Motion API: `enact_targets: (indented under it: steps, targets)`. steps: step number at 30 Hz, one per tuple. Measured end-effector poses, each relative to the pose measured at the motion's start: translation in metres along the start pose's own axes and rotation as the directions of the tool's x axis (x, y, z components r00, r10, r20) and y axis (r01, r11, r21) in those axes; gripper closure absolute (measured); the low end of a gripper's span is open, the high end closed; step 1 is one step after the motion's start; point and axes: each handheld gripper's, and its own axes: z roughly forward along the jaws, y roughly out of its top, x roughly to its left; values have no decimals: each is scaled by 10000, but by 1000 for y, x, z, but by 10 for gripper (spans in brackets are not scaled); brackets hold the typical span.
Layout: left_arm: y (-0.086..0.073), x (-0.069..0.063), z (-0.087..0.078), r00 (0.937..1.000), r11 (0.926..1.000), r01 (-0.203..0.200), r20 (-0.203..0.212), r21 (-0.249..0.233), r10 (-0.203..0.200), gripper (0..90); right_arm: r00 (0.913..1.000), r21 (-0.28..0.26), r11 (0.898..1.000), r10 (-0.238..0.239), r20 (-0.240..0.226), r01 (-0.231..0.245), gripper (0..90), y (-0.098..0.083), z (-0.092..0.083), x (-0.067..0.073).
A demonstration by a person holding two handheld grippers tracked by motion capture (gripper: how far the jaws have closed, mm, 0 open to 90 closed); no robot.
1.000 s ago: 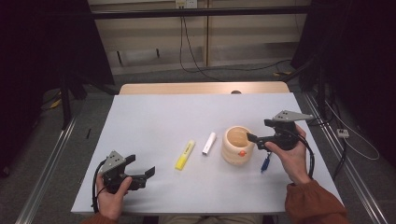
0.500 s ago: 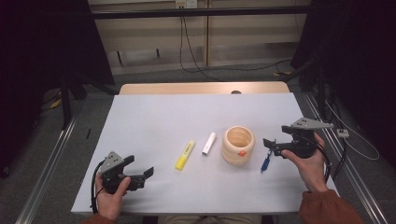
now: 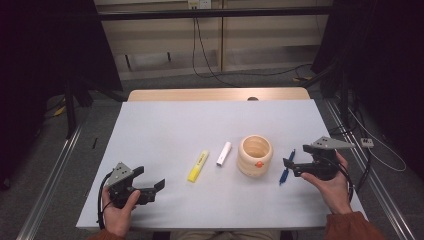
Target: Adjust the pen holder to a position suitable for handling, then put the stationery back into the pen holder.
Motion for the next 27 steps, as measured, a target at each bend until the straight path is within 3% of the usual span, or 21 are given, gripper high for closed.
enact_targets:
  steps: [5,11,14,16,18,21,23,25,27]
  targets:
    - [0,-1,1,10000,10000,3,18,28,-3,61,9995,81,9995,-307,88,306,195,-4,-1,7]
    - [-1,2,1,9999,9999,126,63,-2,-126,61,9986,369,9980,-516,-134,521,279,-8,3,14]
    - [-1,3,1,9998,9998,175,108,-6,-175,61,9986,284,9983,-495,-176,500,448,-7,1,16]
    - [-1,2,1,9998,9999,136,126,-2,-136,61,9989,222,9987,-448,-169,452,481,-7,-3,17]
    - [0,1,1,9999,10000,99,120,4,-99,61,9984,363,9983,-449,-342,462,633,-9,-6,16]
    - [1,-1,1,9999,10000,-5,128,-38,5,61,9975,731,9967,-314,-639,361,742,-19,-4,21]
    - [2,-2,1,9999,9999,-125,105,20,125,61,9962,1094,9913,-678,-556,735,771,-20,0,27]
    - [1,-2,2,9998,9999,-122,140,58,121,61,9962,1042,9920,-649,-582,708,858,-19,1,30]
    - [1,-2,1,9998,9999,-141,153,79,140,61,9946,1166,9901,-699,-762,785,888,-20,4,32]
